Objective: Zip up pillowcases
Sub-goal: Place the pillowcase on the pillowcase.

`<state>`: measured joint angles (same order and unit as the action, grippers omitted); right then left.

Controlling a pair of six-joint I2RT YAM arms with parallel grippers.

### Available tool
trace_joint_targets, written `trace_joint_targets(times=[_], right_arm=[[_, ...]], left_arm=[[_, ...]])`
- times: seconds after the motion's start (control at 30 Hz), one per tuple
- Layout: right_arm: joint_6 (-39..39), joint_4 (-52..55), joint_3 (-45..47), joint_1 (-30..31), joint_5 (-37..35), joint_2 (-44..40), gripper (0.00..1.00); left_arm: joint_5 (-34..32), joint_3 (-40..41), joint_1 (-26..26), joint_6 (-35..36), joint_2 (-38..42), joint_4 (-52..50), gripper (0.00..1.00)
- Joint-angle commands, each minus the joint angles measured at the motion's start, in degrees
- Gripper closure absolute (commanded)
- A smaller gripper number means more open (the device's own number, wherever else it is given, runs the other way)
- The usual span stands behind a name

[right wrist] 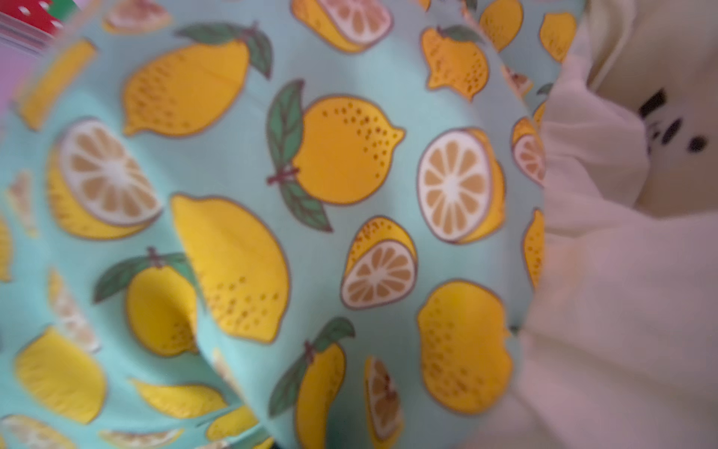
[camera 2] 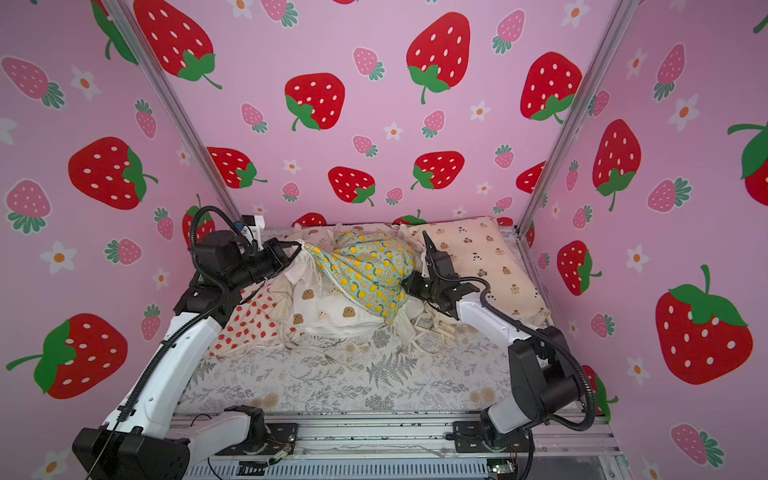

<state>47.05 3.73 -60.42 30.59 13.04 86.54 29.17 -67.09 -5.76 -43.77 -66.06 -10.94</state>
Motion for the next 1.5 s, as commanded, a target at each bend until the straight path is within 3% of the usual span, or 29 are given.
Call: trace_joint_targets(times=[0.0,0.13,0.4,0.53,0.7,0.8,1.0,1.07,1.17,1.27,1.47], right_arm=[[-6.2,1.2,-6.2,-0.3,-8.1,-4.2,0.88],[-14.2,7.0,-15.7,-1.2,-15.4,-5.4,0.94],[-23.2,14.8,-24.2,-8.6,-27.2,-11.9,0.96],[-21.6,16.8,-17.3,-12.8,-29.0,-16.6,0.95],[-17.3,18.0,-5.3,-19.4,-25.4,-18.2,0.87],[-16.6,19.8,-2.0,-22.6,-21.7,-16.2,0.71],[-17.3,25.3,-3.0,-23.3,-22.0,-17.6,0.22],[-17.0,28.2,-4.8,-23.3,-21.9,-18.3,0.11],[-17.0,31.0,-6.0,-23.2,-20.3,-19.7,0.0],[-17.1,34.3,-6.7,-22.9,-20.0,-21.4,0.0],[-18.2,41.1,-9.1,-20.6,-20.7,-25.3,0.0]], left_arm=[[0.7,-0.1,-0.4,0.3,0.9,1.2,1.0],[-0.7,-0.4,-4.2,1.0,-0.8,2.6,1.0],[-7.4,-3.2,-22.3,5.5,-13.3,13.2,1.0],[-5.8,-7.2,-29.2,3.7,-25.2,19.9,1.0],[-4.7,-14.4,-35.4,2.6,-40.9,22.8,1.0],[-2.1,-16.9,-36.5,1.4,-46.1,22.7,0.96],[-8.2,-14.9,-36.3,7.1,-40.1,14.8,0.38],[-10.4,-13.9,-36.2,9.0,-37.2,11.5,0.28],[-15.4,-8.9,-35.8,9.5,-31.4,10.2,0.19],[-17.7,-6.0,-34.1,9.9,-26.7,7.0,0.13],[-20.7,-2.2,-30.4,12.0,-17.6,1.2,0.12]])
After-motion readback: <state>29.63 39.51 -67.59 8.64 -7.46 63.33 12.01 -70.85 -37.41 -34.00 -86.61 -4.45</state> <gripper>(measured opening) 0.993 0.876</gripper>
